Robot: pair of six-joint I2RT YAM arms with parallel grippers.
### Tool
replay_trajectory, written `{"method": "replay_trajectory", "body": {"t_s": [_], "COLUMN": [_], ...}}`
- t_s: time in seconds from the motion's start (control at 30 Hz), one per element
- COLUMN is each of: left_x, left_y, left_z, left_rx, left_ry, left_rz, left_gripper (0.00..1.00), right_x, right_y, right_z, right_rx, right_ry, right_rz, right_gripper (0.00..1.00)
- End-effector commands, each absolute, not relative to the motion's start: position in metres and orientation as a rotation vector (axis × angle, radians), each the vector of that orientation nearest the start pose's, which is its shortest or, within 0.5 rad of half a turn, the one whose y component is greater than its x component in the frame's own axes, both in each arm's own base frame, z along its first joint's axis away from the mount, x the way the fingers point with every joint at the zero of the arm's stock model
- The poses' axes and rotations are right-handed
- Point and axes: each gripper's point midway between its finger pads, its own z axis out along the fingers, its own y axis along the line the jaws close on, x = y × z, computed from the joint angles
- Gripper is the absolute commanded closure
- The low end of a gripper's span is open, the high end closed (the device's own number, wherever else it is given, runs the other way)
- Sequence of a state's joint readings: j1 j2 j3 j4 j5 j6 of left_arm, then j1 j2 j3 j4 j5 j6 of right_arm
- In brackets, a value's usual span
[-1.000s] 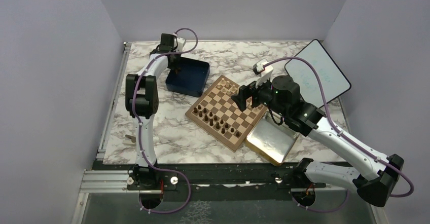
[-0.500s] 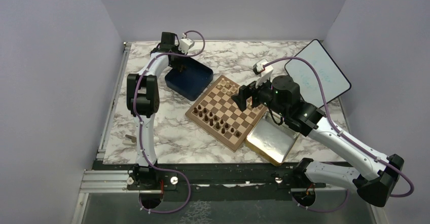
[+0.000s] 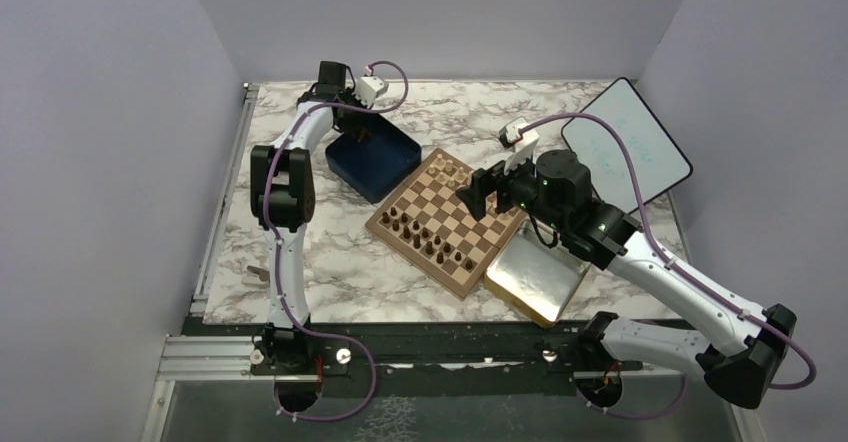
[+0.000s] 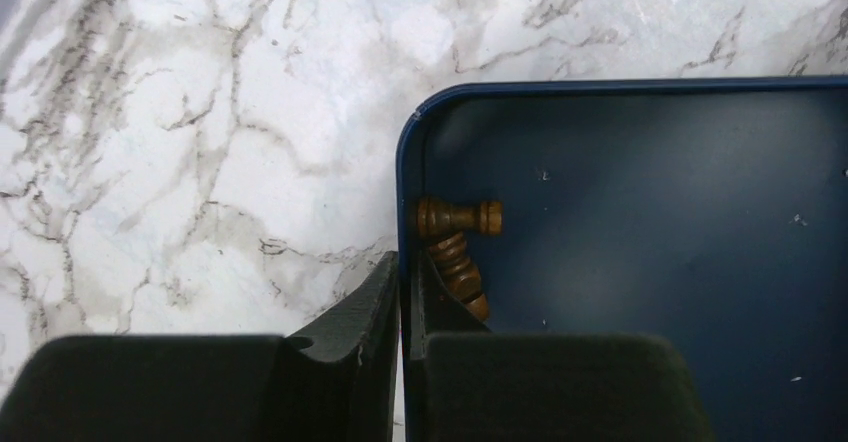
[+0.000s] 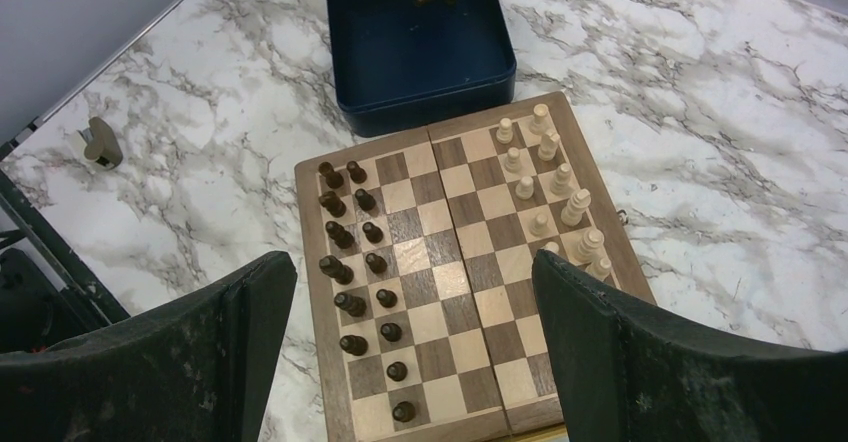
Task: Set up the chess pieces on the board
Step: Adjust the storage box at the center of the board, then pick up the chess piece from the storage box.
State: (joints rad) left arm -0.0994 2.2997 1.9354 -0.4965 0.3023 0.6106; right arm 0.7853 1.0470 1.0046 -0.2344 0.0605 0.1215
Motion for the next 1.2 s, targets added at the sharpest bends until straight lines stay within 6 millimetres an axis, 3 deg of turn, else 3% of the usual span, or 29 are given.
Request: {"method": "replay_trajectory", "body": {"t_s": [0.0,0.3,0.4,0.53,0.67,0.83,1.03,1.17], "left_x": [0.597,0.609,0.605,0.593,0.579,0.564,0.557,0.557], "left_y": [-0.083,-0.079,-0.083,-0.088,-0.094,-0.091,-0.093,-0.090], "left_z": [0.095,0.154,0.174,0.185,0.172,0.154,0.140,0.119], "left_rx": [0.913,0.706,0.595,0.492,0.441,0.404,0.369,0.364], "left_ry": [2.134,2.095,2.095,2.115,2.169,2.230,2.231,2.248], "left_rz": [-0.052,-0.030,-0.079,-0.147,-0.177,-0.056,-0.009,0.025], "left_gripper": [0.89,0.65,0.63,0.57,0.57,0.57,0.73,0.73], "right_x": [0.260,0.257,0.255,0.251,0.248,0.247,0.248,0.248], "right_y": [0.252,0.250,0.250,0.248,0.245,0.241,0.242,0.245], "right_z": [0.284,0.286,0.286,0.290,0.295,0.297,0.299,0.299], "right_rx": [-0.560,-0.563,-0.562,-0.558,-0.549,-0.548,-0.542,-0.544], "right_ry": [1.783,1.775,1.770,1.756,1.734,1.723,1.716,1.725], "right_rz": [0.586,0.590,0.603,0.616,0.620,0.610,0.621,0.632], "right_gripper": [0.07,0.07,0.07,0.07,0.07,0.08,0.08,0.09]}}
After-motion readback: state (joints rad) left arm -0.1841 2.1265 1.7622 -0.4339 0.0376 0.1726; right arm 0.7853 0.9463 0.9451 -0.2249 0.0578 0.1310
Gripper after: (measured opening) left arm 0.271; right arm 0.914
